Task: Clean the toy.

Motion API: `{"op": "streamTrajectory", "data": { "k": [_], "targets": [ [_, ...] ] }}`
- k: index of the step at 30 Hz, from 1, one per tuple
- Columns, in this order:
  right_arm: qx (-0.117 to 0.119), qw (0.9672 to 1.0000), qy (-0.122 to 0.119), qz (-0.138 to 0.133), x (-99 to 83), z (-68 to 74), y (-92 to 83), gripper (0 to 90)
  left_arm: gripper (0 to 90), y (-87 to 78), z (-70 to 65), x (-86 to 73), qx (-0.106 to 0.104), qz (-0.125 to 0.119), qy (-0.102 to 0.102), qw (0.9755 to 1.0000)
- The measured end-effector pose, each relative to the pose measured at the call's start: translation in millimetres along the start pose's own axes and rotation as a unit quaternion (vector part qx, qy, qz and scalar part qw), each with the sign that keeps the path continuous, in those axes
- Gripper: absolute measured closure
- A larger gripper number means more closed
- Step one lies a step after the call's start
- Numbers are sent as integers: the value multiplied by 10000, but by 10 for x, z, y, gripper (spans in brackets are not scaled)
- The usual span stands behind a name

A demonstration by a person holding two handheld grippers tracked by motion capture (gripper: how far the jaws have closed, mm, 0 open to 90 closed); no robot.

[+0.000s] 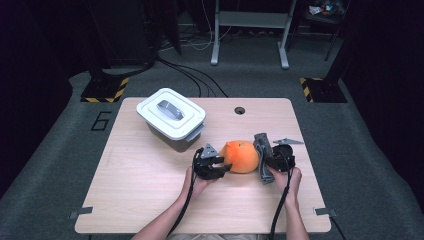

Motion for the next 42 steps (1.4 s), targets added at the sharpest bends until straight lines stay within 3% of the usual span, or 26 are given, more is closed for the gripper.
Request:
{"op": "streamTrajectory", "data": {
  "k": [3,8,9,12,15,21,26,30,34,38,40,42],
  "targets": [
    [-4,10000,-15,-1,1,-6,-1,698,465,4,14,-33,76,58,175,9998],
    [-12,10000,15,7,2,-8,4,700,425,69,-10,-75,210,153,679,9974],
    [-14,10000,24,4,2,-7,3,702,448,75,-13,-75,238,156,796,9964],
    [36,9999,111,-20,4,2,-9,706,594,85,-28,-69,269,133,852,9959],
    [113,9998,133,-95,20,10,-51,708,693,72,-8,-59,251,112,608,9978],
    [309,9986,118,-413,146,112,-247,709,722,38,2,-25,128,95,131,9998],
    [603,9959,-37,-671,323,339,-417,708,728,37,-56,23,160,104,119,9997],
    [769,9940,-279,-722,425,542,-497,707,733,32,-81,37,131,114,5,9998],
    [860,9926,-514,-686,455,737,-474,705,734,6,-78,35,85,134,-209,9997],
    [909,9917,-705,-580,431,892,-372,700,735,-8,-83,30,36,144,-295,9995],
    [823,9919,-814,-521,407,941,-314,702,736,-4,-62,19,57,181,-274,9994],
    [574,9916,-1055,-485,377,957,-244,704,736,8,-43,11,88,189,-303,9993]
  ]
}}
Point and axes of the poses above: each handheld gripper's, and its own axes: y roughly forward along the jaws, x roughly out of its top, z roughly to its left, the point moved 8 cm from there along y, roughly forward along the jaws, and after that the axes turned 9 degrees about -z, right-handed, at the moved point
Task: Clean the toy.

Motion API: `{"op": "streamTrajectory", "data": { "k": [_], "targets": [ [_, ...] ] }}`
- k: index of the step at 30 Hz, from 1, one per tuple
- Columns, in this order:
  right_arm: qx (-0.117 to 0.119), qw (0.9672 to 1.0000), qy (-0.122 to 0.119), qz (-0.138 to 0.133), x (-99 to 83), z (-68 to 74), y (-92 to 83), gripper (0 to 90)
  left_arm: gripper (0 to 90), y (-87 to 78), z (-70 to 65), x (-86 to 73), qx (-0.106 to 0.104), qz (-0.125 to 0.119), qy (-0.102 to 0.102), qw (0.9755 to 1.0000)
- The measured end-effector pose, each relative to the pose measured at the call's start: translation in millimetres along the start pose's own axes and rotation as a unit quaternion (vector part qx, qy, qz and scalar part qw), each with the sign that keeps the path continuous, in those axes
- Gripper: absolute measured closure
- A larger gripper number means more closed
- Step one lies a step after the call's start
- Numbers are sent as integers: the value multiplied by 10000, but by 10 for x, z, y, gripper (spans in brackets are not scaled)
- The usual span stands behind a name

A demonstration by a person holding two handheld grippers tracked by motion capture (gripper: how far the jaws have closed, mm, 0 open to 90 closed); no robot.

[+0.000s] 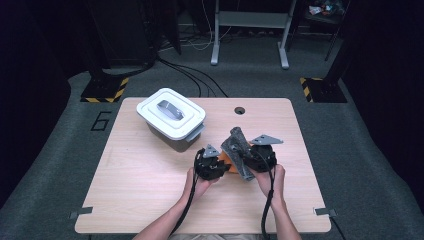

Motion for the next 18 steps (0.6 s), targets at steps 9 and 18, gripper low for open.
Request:
{"op": "streamTrajectory", "data": {
  "k": [9,18],
  "targets": [
    [-93,10000,-5,-5,-16,-87,10,706,736,21,30,-1,-37,-52,-135,9999],
    [-281,9993,231,-1,-97,-294,-59,702,735,22,39,3,-31,-65,-145,9999]
  ]
}}
Point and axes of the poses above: each handheld gripper's, and its own axes: y roughly forward along the jaws, x roughly out of its top, z roughly to its left, the point moved 8 cm from there along y, roughly forward along the jaws, and after that the axes turned 9 degrees about -z, right-handed, at the moved point
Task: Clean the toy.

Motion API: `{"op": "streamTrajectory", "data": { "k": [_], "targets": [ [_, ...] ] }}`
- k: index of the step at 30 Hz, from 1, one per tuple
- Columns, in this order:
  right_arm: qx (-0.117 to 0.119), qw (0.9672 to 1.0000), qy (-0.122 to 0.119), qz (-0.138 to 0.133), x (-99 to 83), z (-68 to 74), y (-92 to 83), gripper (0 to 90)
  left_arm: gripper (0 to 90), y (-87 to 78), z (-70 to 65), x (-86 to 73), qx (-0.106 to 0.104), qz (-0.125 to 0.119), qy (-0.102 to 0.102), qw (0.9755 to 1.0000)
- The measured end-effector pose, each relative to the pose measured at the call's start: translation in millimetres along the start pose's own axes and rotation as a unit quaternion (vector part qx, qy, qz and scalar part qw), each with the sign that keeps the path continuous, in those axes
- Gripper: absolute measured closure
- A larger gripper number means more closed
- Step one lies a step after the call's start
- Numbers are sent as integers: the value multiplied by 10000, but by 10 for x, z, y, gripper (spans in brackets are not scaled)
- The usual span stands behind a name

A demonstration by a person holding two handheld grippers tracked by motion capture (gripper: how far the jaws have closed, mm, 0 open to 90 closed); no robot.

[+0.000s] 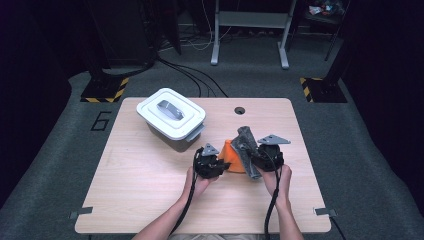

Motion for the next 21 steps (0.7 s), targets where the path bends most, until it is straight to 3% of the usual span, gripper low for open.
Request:
{"op": "streamTrajectory", "data": {
  "k": [7,13,16,21],
  "targets": [
    [-195,9993,290,138,-157,-291,7,700,734,0,-3,-2,-12,14,20,10000],
    [-315,9968,612,400,-369,-503,102,698,734,-3,8,-8,-8,14,76,10000],
    [-275,9954,800,455,-418,-549,132,698,733,-1,8,-8,-10,4,59,10000],
    [-222,9965,766,260,-335,-530,40,699,734,-10,15,-13,14,17,18,10000]
  ]
}}
Point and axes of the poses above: each handheld gripper's, and its own axes: y roughly forward along the jaws, x roughly out of its top, z roughly to its left, the point moved 8 cm from there along y, roughly forward along the jaws, and after that the axes turned 9 degrees about -z, right-handed, at the moved point
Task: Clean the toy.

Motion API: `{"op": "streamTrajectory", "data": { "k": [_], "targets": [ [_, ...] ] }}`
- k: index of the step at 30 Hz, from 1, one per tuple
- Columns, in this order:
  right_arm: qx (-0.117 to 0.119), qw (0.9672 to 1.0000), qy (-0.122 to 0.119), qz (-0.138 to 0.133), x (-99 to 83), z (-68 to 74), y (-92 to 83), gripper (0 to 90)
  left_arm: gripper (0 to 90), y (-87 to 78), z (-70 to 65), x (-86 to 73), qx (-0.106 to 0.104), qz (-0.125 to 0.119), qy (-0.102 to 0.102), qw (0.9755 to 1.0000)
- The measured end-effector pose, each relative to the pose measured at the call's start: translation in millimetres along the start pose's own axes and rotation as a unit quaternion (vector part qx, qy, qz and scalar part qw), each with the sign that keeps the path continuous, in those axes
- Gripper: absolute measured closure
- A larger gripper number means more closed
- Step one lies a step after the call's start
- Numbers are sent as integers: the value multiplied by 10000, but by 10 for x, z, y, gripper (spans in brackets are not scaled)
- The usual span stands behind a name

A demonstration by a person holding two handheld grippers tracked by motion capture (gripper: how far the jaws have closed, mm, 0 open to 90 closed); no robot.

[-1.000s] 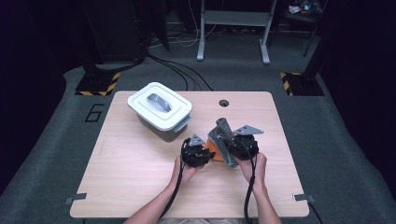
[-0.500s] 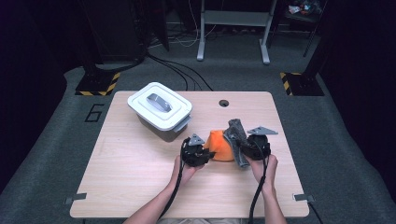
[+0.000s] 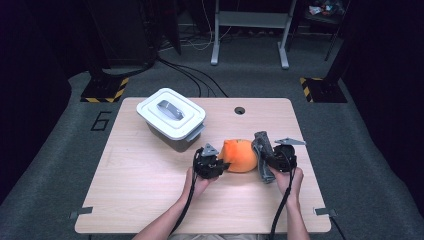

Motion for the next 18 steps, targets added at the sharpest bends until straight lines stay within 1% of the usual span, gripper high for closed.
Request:
{"op": "streamTrajectory", "data": {
  "k": [1,2,3,5,6,8,11,12,14,15,16,18],
  "targets": [
    [36,10000,5,-62,28,26,-36,699,733,1,-2,0,-1,-9,9,10000],
    [138,9998,14,-140,64,65,-71,699,733,3,0,1,8,-13,46,10000],
    [187,9996,13,-191,91,101,-99,698,734,4,-8,3,8,-8,47,10000],
    [286,9989,-191,-315,184,226,-176,698,733,5,-15,3,19,1,90,10000],
    [345,9985,-237,-351,225,302,-201,698,734,5,-17,3,13,2,84,10000],
    [447,9970,-479,-411,296,455,-223,697,734,7,-17,3,27,-10,86,10000],
    [568,9949,-758,-344,340,687,-189,693,734,5,-18,1,41,-5,93,9999],
    [548,9939,-905,-304,340,737,-158,692,733,4,-18,1,46,-3,97,9999],
    [517,9926,-1071,-226,328,821,-93,693,733,0,-7,-2,61,16,120,9999],
    [462,9920,-1159,-203,322,837,-67,693,733,1,-5,-2,49,2,82,10000],
    [417,9918,-1188,-204,320,847,-52,695,733,-2,-1,-4,36,23,77,10000],
    [417,9917,-1201,-205,319,839,-38,698,732,-1,1,-4,24,20,67,10000]
  ]
}}
Point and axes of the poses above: each handheld gripper's, and its own axes: y roughly forward along the jaws, x roughly out of its top, z roughly to its left, the point moved 8 cm from there along y, roughly forward along the jaws, and after that the axes turned 9 degrees about -z, right-handed, at the moved point
